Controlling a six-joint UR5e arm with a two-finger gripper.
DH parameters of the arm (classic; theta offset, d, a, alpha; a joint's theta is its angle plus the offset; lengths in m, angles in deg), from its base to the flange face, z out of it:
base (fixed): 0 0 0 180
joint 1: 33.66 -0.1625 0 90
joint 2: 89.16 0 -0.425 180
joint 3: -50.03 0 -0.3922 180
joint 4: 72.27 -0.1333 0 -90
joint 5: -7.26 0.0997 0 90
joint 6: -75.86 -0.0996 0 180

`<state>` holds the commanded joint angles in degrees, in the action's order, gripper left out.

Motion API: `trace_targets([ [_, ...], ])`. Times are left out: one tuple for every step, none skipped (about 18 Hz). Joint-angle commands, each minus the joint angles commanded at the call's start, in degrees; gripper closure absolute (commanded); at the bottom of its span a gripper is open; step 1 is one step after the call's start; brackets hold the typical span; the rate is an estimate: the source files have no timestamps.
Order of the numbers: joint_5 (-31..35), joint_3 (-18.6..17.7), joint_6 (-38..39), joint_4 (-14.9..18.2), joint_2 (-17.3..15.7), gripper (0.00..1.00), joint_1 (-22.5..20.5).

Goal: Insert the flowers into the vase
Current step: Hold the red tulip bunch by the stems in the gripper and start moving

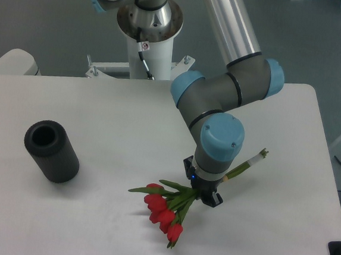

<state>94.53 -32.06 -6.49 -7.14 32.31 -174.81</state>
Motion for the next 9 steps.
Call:
trace_targets([
  [0.0, -0.09, 0.0, 0.0, 0.09, 0.86, 0.09],
  [0.0, -0.09, 0.26, 0.0, 0.09, 0.86, 0.09],
  [0.09, 0.0, 0.61, 0.0, 0.09, 0.86, 0.52],
  [0.09, 0.0, 1.05, -0.09, 0.09, 0.86, 0.61],
  [0.09, -0.09, 1.58, -0.09, 0.09, 0.86, 0.7],
  [0.09, 0.0, 1.84, -0.09, 0.09, 0.86, 1.05],
  [0.09, 0.0, 1.93, -0.09, 0.09, 0.85, 1.14],
  [0.0, 0.0, 2.54, -0.09, 0.17, 0.85, 1.32],
  [0.0, 0.09, 3.16, -0.09, 0.17, 0.85, 1.67],
])
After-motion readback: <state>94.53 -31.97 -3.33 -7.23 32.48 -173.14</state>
